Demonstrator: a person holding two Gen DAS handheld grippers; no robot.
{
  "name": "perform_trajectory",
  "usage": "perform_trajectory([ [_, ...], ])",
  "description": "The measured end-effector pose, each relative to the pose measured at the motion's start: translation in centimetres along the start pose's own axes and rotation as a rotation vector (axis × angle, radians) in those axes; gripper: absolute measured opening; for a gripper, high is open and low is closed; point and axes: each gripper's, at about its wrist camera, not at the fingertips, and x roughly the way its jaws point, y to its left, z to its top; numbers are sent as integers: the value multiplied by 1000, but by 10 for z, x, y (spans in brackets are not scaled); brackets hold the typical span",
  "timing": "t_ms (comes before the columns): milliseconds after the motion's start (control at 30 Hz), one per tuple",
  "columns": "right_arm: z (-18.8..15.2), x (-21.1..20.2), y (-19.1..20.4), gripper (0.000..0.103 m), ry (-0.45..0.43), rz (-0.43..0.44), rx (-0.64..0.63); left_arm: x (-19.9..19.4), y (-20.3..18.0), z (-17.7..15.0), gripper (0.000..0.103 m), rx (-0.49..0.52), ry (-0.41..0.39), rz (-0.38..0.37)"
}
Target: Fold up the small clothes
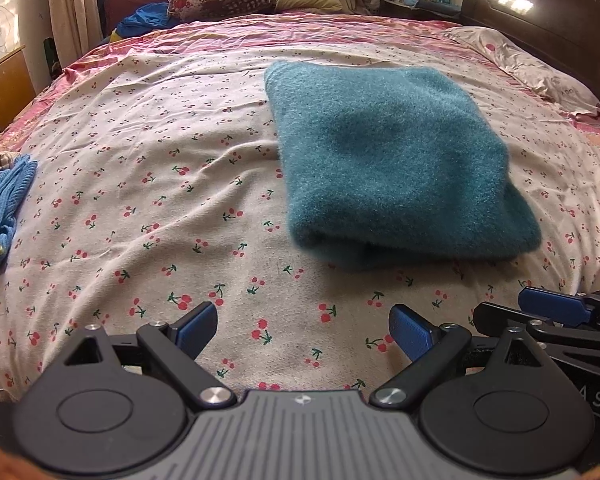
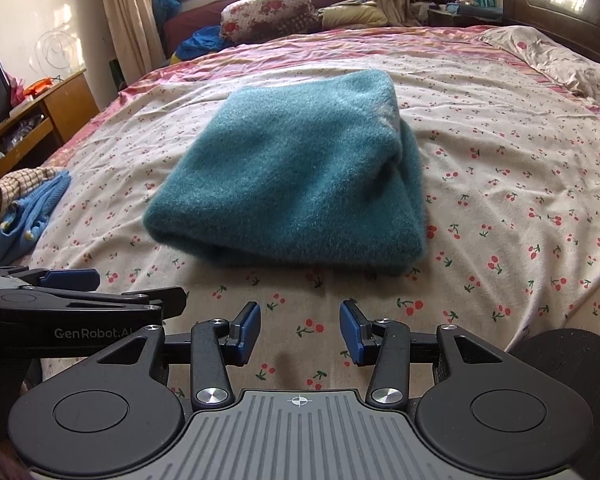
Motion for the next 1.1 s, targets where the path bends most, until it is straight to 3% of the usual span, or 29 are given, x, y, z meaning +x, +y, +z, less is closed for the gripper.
perform_trajectory([
  [1100,-2,0,0,44,6,-2,5,-3,-3,-2,97,20,-14,12],
])
